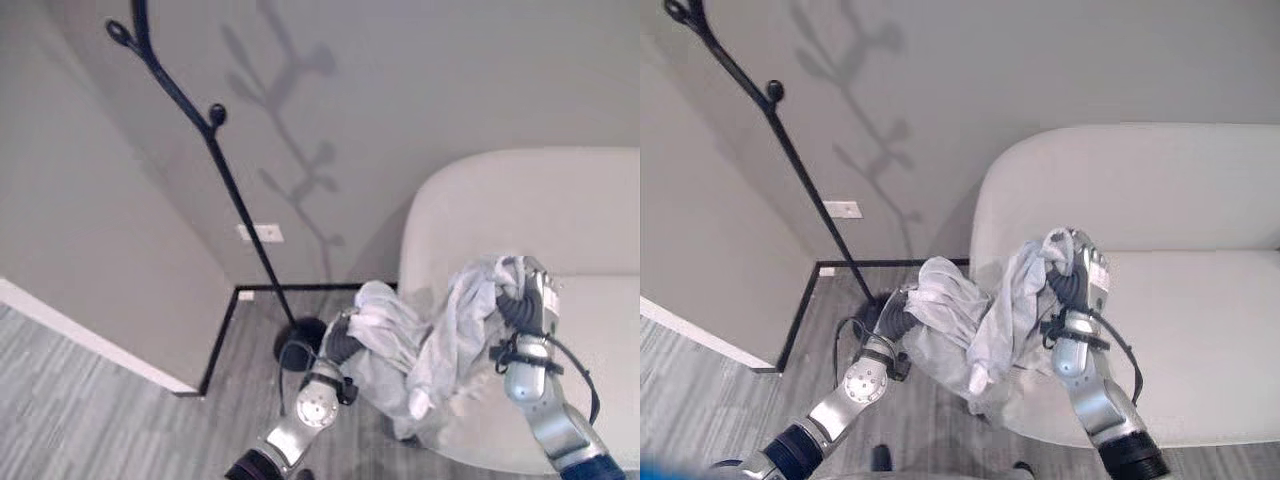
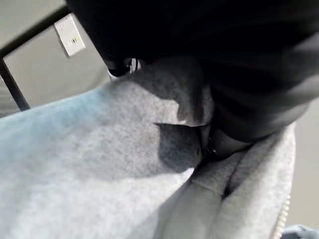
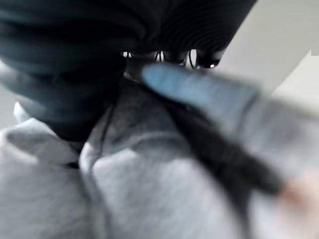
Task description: Hang the clothes on the sofa on the clothes rack.
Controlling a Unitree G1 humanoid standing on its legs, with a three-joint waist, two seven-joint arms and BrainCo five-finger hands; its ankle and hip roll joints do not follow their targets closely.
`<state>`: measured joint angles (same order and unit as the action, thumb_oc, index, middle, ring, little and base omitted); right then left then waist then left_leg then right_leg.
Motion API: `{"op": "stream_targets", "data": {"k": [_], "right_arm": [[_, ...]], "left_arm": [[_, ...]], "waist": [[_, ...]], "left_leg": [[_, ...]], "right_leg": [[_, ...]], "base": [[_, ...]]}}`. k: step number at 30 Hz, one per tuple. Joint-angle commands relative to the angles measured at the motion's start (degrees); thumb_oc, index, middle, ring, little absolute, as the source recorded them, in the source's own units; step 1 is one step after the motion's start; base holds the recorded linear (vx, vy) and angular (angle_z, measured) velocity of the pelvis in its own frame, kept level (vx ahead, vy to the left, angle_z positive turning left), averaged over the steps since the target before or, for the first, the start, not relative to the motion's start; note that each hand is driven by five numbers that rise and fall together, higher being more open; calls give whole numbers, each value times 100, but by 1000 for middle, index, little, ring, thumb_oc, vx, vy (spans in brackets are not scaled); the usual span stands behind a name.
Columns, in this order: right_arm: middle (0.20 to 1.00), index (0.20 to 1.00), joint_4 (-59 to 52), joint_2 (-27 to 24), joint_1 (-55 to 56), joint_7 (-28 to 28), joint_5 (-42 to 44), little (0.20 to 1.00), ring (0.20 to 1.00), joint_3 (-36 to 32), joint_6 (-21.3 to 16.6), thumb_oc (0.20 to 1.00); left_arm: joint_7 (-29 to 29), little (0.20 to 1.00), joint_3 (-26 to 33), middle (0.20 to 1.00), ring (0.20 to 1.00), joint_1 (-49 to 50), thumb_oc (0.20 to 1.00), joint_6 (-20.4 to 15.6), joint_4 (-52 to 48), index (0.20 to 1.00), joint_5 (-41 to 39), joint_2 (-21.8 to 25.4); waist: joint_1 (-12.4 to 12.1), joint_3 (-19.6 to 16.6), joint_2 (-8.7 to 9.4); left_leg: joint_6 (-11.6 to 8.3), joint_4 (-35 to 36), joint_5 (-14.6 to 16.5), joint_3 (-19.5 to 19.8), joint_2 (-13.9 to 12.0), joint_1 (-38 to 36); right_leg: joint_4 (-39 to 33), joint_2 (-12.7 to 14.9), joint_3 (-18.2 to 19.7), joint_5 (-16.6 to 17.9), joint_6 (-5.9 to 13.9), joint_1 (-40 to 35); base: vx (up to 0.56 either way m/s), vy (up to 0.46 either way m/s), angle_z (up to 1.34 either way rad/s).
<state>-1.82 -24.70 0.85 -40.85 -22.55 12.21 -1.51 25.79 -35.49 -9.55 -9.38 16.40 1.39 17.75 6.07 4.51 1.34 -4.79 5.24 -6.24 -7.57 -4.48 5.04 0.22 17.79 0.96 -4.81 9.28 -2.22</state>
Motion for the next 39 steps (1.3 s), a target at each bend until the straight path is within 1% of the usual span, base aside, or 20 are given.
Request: {"op": "stream_targets", "data": {"k": [1,5,8,9,10,12,14,15,16,17,18,19,20,21,22,23,25,28,33,39], "right_arm": [[200,200,-346,-238,-384,-144,-205,200,200,-131,-217,200],[200,200,-470,-168,-332,-223,-311,200,200,-327,-258,200],[200,200,-557,-157,-276,-295,-396,200,200,-519,-266,200],[200,200,-617,-122,-215,-389,-418,200,200,-729,-300,200],[200,200,-625,-110,-305,-431,-383,200,200,-776,-293,200],[200,200,-705,-61,-441,-475,-305,200,200,-907,-305,200],[200,200,-780,-110,-574,-478,-408,200,200,-865,-272,200],[200,200,-950,-246,-820,-388,-544,200,200,-800,-289,200],[200,200,-1016,-278,-807,-326,-550,200,200,-817,-318,200],[200,200,-1102,-314,-747,-227,-560,200,200,-865,-388,200],[200,200,-1133,-441,-844,-245,-534,200,200,-782,-469,200],[200,200,-1113,-445,-880,-255,-534,200,200,-774,-473,200],[200,200,-1139,-536,-866,-361,-579,200,200,-742,-478,200],[200,200,-1135,-537,-866,-368,-580,200,200,-746,-481,200],[200,200,-1448,-441,-754,-300,-470,200,200,-936,-429,200],[200,200,-1472,-451,-723,-288,-476,200,200,-948,-424,200],[200,200,-1529,-505,-653,-192,-516,200,200,-964,-471,200],[200,200,-1469,-517,-560,-188,-544,200,200,-1032,-488,200],[200,200,-1316,-491,-452,-239,-595,200,200,-1139,-442,200],[200,200,-1185,-563,-405,-232,-712,200,200,-1266,-426,200]], "left_arm": [[271,200,400,200,200,-190,200,-410,-444,200,411,162],[612,200,645,200,200,-285,200,-454,-456,200,873,544],[768,200,853,200,200,-273,200,-485,-521,200,1048,756],[1255,200,1188,200,200,-298,200,-452,-519,200,1445,988],[1408,200,1372,200,200,-276,200,-459,-552,200,1367,988],[1726,200,1585,200,200,-355,200,-334,-396,200,1834,1265],[1933,200,1793,200,200,-414,200,-300,-260,200,1737,1313],[2194,200,2315,200,200,-252,200,-181,-411,200,1804,1519],[2190,200,2442,200,200,-169,200,-153,-493,200,1811,1536],[2180,200,2616,200,200,-68,200,-142,-648,200,1846,1544],[2160,200,2675,200,200,-119,200,-101,-824,200,1772,1497],[2160,200,2686,200,200,-140,200,-98,-819,200,1771,1496],[1975,200,2617,200,200,-162,200,26,-977,200,1782,1482],[1960,200,2620,200,200,-160,200,46,-1000,200,1780,1482],[1558,200,2687,200,200,-64,200,-253,-1378,200,1649,1232],[1543,200,2683,200,200,-53,200,-258,-1384,200,1636,1220],[1212,200,2491,200,200,24,200,-427,-1373,200,1522,1111],[998,200,2281,200,200,52,200,-430,-1320,200,1453,1114],[959,200,2213,200,200,128,200,-402,-1429,200,1539,1138],[1008,200,2146,200,200,111,200,-417,-1409,200,1711,1150]], "waist": [[-125,-89,9],[-167,-60,188],[-181,-80,258],[-216,-85,330],[-219,-99,359],[-204,-126,404],[-244,-143,394],[-366,-167,330],[-366,-173,325],[-281,-149,349],[-116,85,439],[-113,90,439],[-186,111,483],[-186,108,488],[-141,377,703],[-132,359,664],[-141,321,594],[-117,217,557],[-145,79,568],[-150,-64,547]], "left_leg": [[-212,-1003,647,-38,-864,508],[-48,-1629,1072,-57,-741,875],[31,-1880,1239,-59,-715,1011],[89,-2164,1450,-67,-714,1072],[148,-2252,1537,-95,-693,1091],[230,-2146,1536,-256,-687,980],[249,-1981,1457,-360,-698,829],[297,-1484,1379,-572,-669,422],[317,-1328,1368,-595,-605,298],[348,-1133,1323,-579,-496,130],[362,-1075,1275,-538,-345,145],[355,-1091,1254,-542,-353,182],[401,-1286,1400,-436,-312,359],[399,-1328,1397,-431,-314,399],[375,-2346,1708,-272,-277,898],[363,-2406,1768,-239,-303,927],[295,-2473,1677,-195,-324,1016],[253,-2249,1573,-143,-345,945],[295,-2092,1581,-127,-357,842],[274,-1947,1578,-150,-377,585]], "right_leg": [[-459,-234,113,378,113,-25],[-498,-30,195,623,247,170],[-479,50,212,759,301,258],[-473,113,199,860,367,244],[-465,148,226,992,397,265],[-311,200,281,1298,395,425],[-134,213,214,1423,364,533],[334,77,-257,1231,235,678],[517,-74,-312,1091,197,709],[780,-474,-179,841,154,844],[981,-1177,155,268,64,1222],[1017,-1184,162,269,49,1270],[1038,-1267,234,-220,-207,1170],[1061,-1265,232,-225,-219,1198],[987,-1558,417,-161,-572,1260],[989,-1581,393,-186,-579,1253],[799,-1492,217,-77,-558,1157],[505,-1466,142,11,-523,1011],[282,-1440,156,65,-494,821],[364,-1430,184,-76,-521,673]], "base": [[27,252,-1],[5,203,-7],[26,129,0],[65,190,-6],[76,206,-11],[66,145,-21],[104,129,-34],[168,177,-43],[253,249,-56],[86,202,-46],[18,138,-48],[-98,106,-22],[-59,24,20],[-63,-160,52],[-13,-200,54],[12,-229,90],[53,-49,114],[80,-28,26],[24,0,0],[44,-11,4]]}}
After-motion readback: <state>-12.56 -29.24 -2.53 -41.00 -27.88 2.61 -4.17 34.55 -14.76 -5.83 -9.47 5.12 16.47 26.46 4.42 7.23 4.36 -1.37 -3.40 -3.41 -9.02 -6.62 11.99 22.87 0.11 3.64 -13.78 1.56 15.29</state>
